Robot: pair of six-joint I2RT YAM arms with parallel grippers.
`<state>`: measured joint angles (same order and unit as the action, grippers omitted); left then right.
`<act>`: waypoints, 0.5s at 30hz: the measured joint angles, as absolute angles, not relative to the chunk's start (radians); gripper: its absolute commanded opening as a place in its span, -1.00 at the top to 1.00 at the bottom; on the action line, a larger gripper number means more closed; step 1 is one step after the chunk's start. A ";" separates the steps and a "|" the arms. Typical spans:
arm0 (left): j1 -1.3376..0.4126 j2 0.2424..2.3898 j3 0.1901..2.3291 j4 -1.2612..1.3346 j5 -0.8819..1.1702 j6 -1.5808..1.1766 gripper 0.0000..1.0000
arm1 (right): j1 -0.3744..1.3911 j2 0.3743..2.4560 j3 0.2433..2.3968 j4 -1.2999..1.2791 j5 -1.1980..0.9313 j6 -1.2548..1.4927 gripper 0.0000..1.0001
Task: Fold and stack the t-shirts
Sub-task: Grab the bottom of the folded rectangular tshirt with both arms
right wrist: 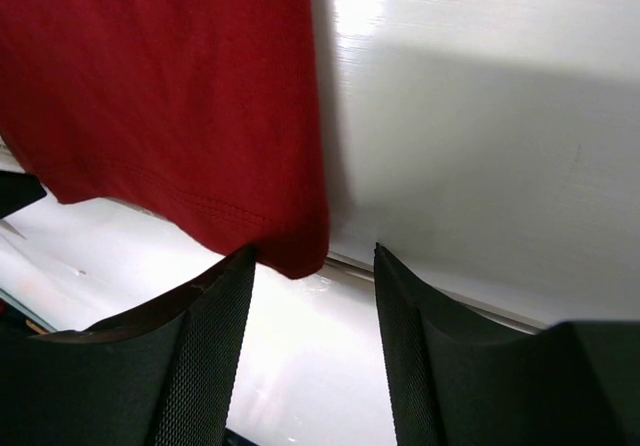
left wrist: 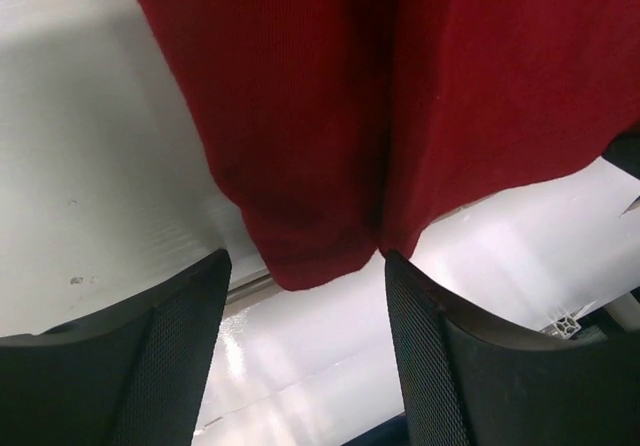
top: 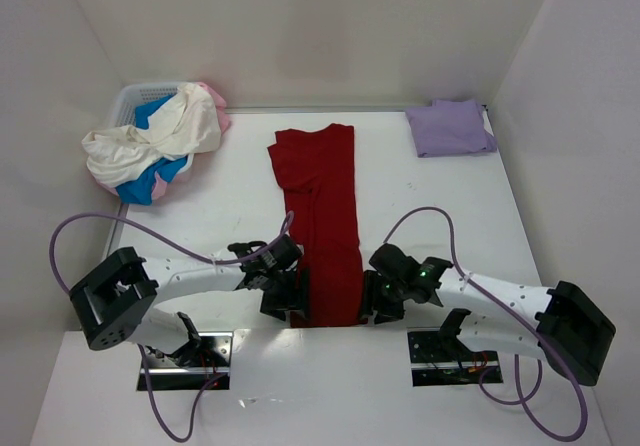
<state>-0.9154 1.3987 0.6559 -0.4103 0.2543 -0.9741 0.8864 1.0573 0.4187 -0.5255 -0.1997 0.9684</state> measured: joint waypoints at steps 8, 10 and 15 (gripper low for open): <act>-0.915 1.425 0.662 -0.405 0.263 -0.975 0.00 | 0.888 1.116 0.440 -0.492 -0.207 0.968 0.03; -0.915 1.438 0.664 -0.396 0.260 -0.969 0.10 | 0.888 1.139 0.448 -0.474 -0.212 0.968 0.10; -0.915 1.452 0.665 -0.391 0.256 -0.971 0.52 | 0.888 1.151 0.448 -0.457 -0.199 0.964 0.43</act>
<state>-0.9154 1.4521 0.6651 -0.3912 0.2562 -0.9707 0.8883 1.1515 0.4484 -0.4568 -0.1986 0.9638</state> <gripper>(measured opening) 0.355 0.385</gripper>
